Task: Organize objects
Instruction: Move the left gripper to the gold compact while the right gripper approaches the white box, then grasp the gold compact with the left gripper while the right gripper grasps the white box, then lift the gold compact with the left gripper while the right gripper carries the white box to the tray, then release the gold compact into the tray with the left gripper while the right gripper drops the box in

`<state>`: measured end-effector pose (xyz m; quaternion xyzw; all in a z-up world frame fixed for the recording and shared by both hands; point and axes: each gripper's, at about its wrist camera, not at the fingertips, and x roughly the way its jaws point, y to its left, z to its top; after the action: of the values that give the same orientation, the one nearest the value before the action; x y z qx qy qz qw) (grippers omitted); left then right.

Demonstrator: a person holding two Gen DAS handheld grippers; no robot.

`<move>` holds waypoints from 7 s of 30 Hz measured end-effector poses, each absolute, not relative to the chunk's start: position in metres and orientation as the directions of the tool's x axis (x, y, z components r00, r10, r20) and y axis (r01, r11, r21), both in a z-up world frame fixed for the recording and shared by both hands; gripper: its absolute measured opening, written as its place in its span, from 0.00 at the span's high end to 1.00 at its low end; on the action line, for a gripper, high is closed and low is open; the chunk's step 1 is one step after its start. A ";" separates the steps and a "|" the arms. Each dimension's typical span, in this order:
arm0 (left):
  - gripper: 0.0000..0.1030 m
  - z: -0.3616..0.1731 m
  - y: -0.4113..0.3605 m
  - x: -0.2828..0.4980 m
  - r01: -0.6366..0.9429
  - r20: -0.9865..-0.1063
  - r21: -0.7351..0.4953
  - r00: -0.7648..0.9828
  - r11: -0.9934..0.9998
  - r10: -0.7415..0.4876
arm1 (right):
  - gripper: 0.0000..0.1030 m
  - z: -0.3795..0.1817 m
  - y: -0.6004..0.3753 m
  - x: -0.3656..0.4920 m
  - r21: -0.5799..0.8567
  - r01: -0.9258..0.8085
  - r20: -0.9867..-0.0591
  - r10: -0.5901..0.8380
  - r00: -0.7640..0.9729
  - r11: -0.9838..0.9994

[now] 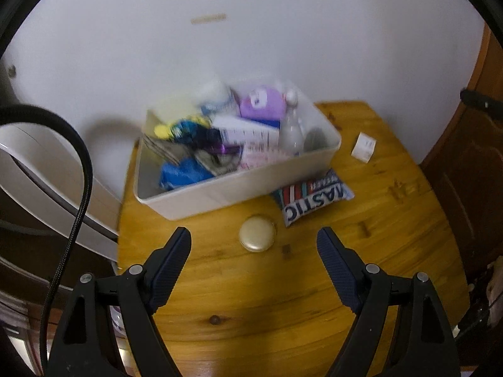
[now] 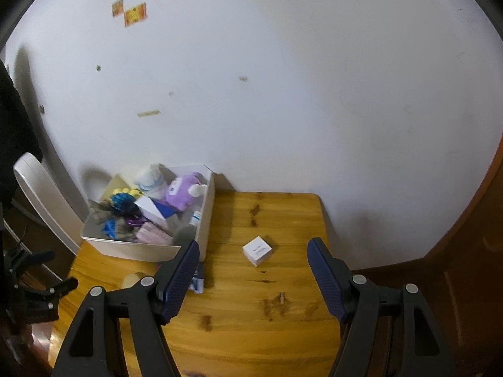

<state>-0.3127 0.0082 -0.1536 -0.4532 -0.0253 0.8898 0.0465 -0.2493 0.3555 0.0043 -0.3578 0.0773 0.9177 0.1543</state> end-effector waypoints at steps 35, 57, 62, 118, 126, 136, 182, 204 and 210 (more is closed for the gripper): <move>0.18 -0.295 0.013 -0.371 0.194 -0.890 -0.181 -0.449 -0.964 0.077 | 0.30 -0.214 0.404 -0.394 -0.044 -0.174 -0.868 0.124 -0.481 -0.984; 0.26 -0.305 0.026 -0.330 0.214 -0.870 -0.134 -0.493 -0.968 0.011 | 0.52 -0.217 0.388 -0.382 -0.009 -0.159 -0.859 0.089 -0.503 -0.987; 0.43 -0.303 0.031 -0.321 0.187 -0.864 -0.121 -0.504 -0.975 0.011 | 0.52 -0.216 0.378 -0.377 -0.008 -0.160 -0.864 0.087 -0.496 -0.987; 0.43 -0.104 -0.080 -0.193 0.202 -0.686 -0.040 -0.717 -0.978 -0.121 | 0.52 -0.035 0.183 -0.224 -0.020 0.071 -0.717 -0.035 -0.697 -0.997; 0.43 -0.060 -0.096 -0.216 0.195 -0.645 0.027 -0.746 -0.980 -0.166 | 0.52 -0.004 0.179 -0.240 -0.032 0.034 -0.703 -0.001 -0.711 -0.999; 0.43 -0.007 -0.120 -0.305 0.253 -0.599 0.093 -0.759 -0.963 -0.257 | 0.52 0.078 0.193 -0.291 -0.017 -0.056 -0.627 0.054 -0.777 -0.998; 0.42 -0.212 -0.113 -0.572 0.253 -0.845 0.009 -0.516 -0.967 -0.143 | 0.50 -0.095 0.236 -0.503 0.134 -0.084 -0.822 -0.063 -0.566 -0.987; 0.18 -0.195 -0.092 -0.538 0.211 -0.822 -0.001 -0.556 -0.978 -0.119 | 0.33 -0.098 0.238 -0.478 0.173 -0.098 -0.834 -0.092 -0.545 -0.980; 0.16 -0.182 -0.100 -0.520 0.201 -0.802 0.016 -0.583 -0.979 -0.133 | 0.33 -0.084 0.237 -0.464 0.171 -0.103 -0.822 -0.084 -0.563 -0.980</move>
<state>-0.5203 -0.1003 -0.1816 -0.4470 -0.0382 0.8888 -0.0938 -0.4636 0.2367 -0.0836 -0.4672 0.1001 0.8785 0.0053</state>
